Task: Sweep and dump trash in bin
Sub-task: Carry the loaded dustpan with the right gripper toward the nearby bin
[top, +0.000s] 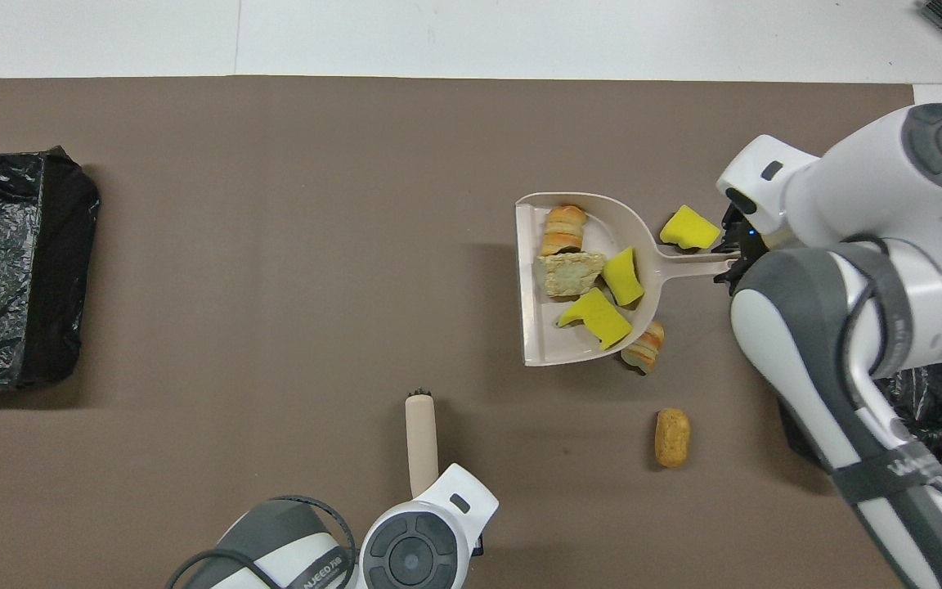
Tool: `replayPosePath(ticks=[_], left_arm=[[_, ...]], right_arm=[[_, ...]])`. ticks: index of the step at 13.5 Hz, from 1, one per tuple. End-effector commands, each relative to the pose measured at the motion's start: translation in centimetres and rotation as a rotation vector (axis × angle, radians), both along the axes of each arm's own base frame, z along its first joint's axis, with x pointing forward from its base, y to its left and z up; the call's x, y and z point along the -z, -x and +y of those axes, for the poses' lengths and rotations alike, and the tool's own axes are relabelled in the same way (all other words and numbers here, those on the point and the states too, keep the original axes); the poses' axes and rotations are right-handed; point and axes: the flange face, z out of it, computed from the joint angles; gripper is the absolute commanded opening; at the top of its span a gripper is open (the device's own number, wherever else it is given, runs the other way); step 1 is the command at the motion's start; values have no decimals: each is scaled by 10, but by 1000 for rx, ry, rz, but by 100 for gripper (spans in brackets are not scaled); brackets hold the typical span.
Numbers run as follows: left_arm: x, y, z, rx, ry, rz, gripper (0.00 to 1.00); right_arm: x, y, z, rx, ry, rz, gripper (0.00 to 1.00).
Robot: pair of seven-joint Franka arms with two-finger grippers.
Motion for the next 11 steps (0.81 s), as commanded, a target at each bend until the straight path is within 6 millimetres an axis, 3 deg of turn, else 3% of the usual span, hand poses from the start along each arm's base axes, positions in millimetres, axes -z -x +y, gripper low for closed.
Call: replayPosePath(ticks=[1,5,9,11], left_arm=[[0,7,4,-19,28,-15,0],[1,5,4,-20,31,-17,0],[1,6,4,-2,28,-11,0],[2,9,6,54,34,-6,0]], right_arm=[[-19,-6,-68,8,-13,-10,0],[-30,5,-180,-13,-8,-36,0],[-39,41,-293,-41,58,-35,0],[-45,58,-328,-28,160,1,0]])
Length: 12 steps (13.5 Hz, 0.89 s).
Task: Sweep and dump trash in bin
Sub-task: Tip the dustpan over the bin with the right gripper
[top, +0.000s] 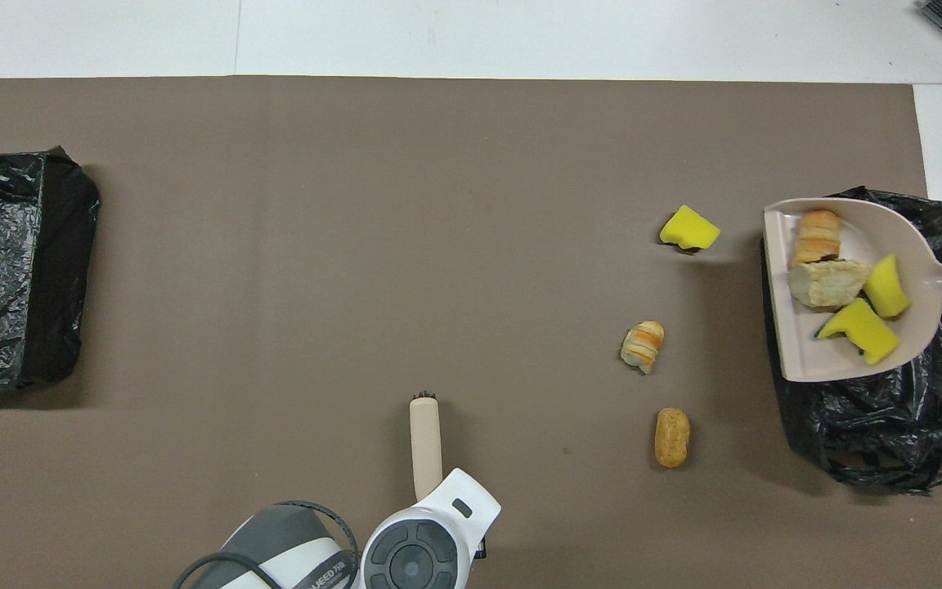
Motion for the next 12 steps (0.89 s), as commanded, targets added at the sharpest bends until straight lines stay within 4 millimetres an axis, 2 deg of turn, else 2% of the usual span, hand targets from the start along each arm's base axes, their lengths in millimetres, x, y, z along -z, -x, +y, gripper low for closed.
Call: replayPosePath(ticks=[1,3,4,5,8,12], left_arm=[[0,8,8,47,21,3,0],[0,8,8,47,21,3,0],[0,8,7,47,22,2,0],[0,8,7,47,22,2,0],[0,7,7,45,22,2,0],[0,8,8,48,18,6,0]], right_arm=[[-14,13,-26,-21,150,32,0],[-20,12,-30,-9,325,51,0],[-20,9,-24,9,400,66,0],[-21,1,-5,0,481,79,0],[-29,-5,31,16,678,145,0],[-72,14,24,5,700,120,0]])
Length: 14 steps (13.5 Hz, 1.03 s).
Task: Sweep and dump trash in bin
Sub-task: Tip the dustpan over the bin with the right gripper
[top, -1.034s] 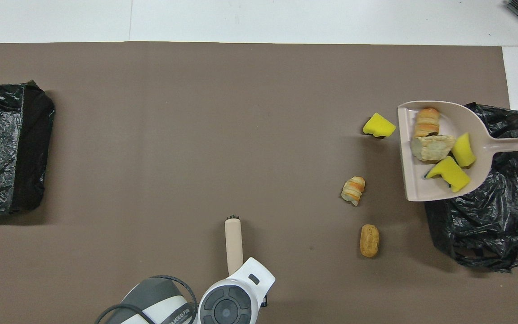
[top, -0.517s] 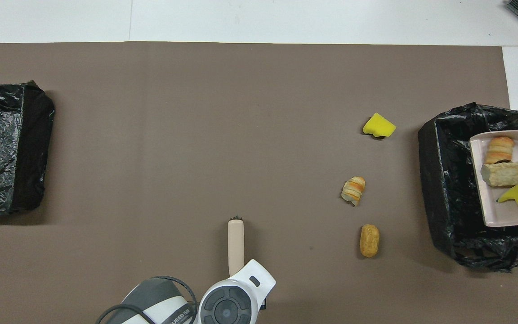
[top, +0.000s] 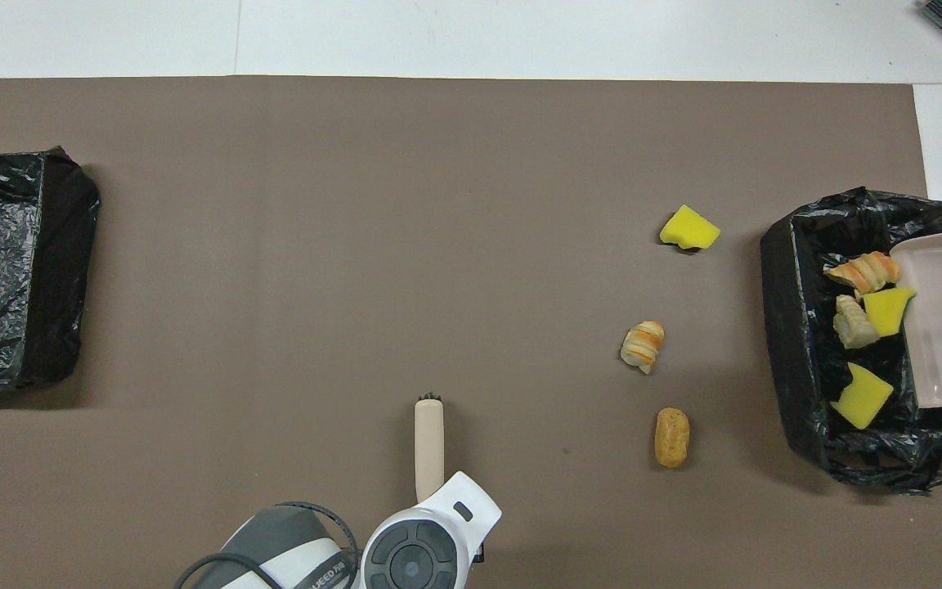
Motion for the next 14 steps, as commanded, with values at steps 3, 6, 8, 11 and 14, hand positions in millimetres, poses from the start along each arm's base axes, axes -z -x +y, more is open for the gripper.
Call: replayPosePath(ticks=[3,6,8,11,14], left_arm=[[-1,25,7,35,12,-3,0],[9,52,2,51,4,12,0],[11,55,0,13,32,46,0],[13,54,1,-19,49,70,0],[20,55,4,-34,29,82,15]], right_arm=[[-47,47,-31,63,-104,-71,0],[-39,51,-25,132,-287,-133,0],[-31,49,-1,226,-362,-168,0],[-22,30,70,341,-428,-242,0],[-14,15,138,487,-489,-331,0]])
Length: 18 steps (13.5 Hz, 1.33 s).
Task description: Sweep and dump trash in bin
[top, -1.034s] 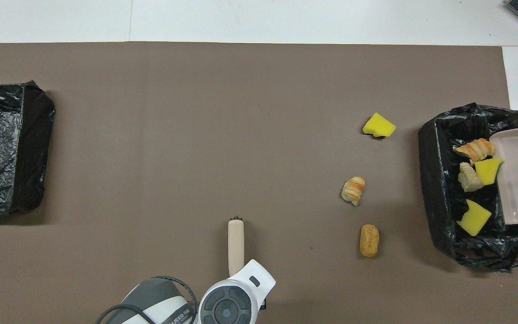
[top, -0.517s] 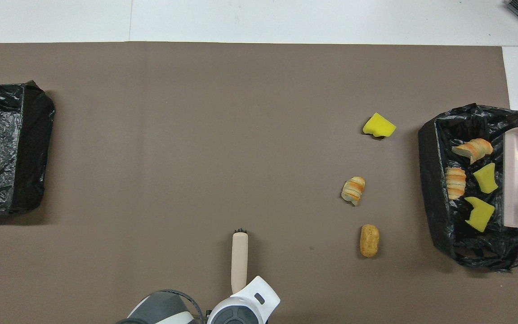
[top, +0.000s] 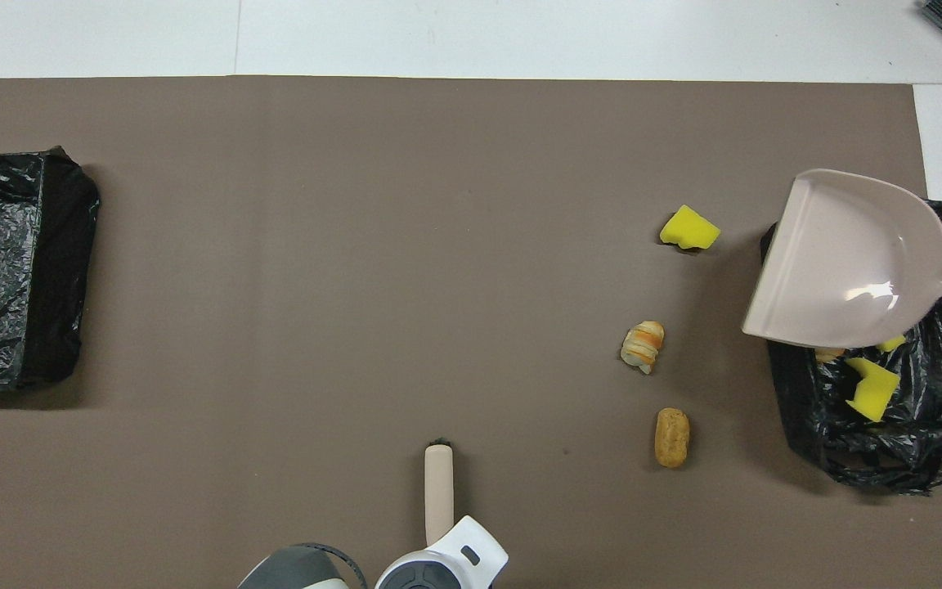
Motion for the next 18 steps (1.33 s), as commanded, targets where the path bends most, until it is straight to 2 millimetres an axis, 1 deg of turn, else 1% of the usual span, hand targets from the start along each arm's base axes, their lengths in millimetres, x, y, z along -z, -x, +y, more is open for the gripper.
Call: replayPosePath(ticks=[1,2,3,4,5,6,7,8,9,10,11,12,13,14,16,17,18], left_arm=[[0,3,8,-32,9,1,27],[2,2,8,-16,6,9,52],[2,-1,8,-16,7,9,99],[3,-4,11,-20,3,12,100],[-2,-9,11,-23,2,18,100],[-11,-26,14,-46,0,17,100],[-20,-46,22,-66,1,20,100],[-30,-62,30,-39,7,12,100],[-46,-80,38,-14,13,-15,100],[-62,-104,51,-9,11,-40,100],[-72,-119,62,33,-7,-49,100],[-80,-132,73,82,-10,-65,100],[-89,-154,91,99,-6,-96,100],[-104,-176,109,108,5,-125,100],[-141,-220,144,128,13,-192,100],[-158,-236,163,134,13,-220,100],[-171,-255,183,152,20,-244,100]], right_arm=[[10,-2,45,179,-84,-37,0],[20,-7,66,252,-112,-46,0],[28,-12,86,329,-135,-59,0],[36,-18,111,402,-153,-72,0],[42,-23,138,462,-165,-101,0],[53,-29,158,522,-166,-113,0],[64,-34,178,572,-184,-121,0],[77,-40,198,639,-220,-120,0],[87,-44,218,714,-239,-125,0],[97,-47,240,769,-250,-139,0],[104,-47,262,816,-256,-154,0],[113,-45,285,826,-251,-156,0],[121,-39,316,825,-254,-155,0],[133,-36,342,867,-254,-165,0],[149,-29,381,930,-261,-180,0],[164,-25,399,944,-252,-170,0],[175,-20,420,987,-255,-179,0]])
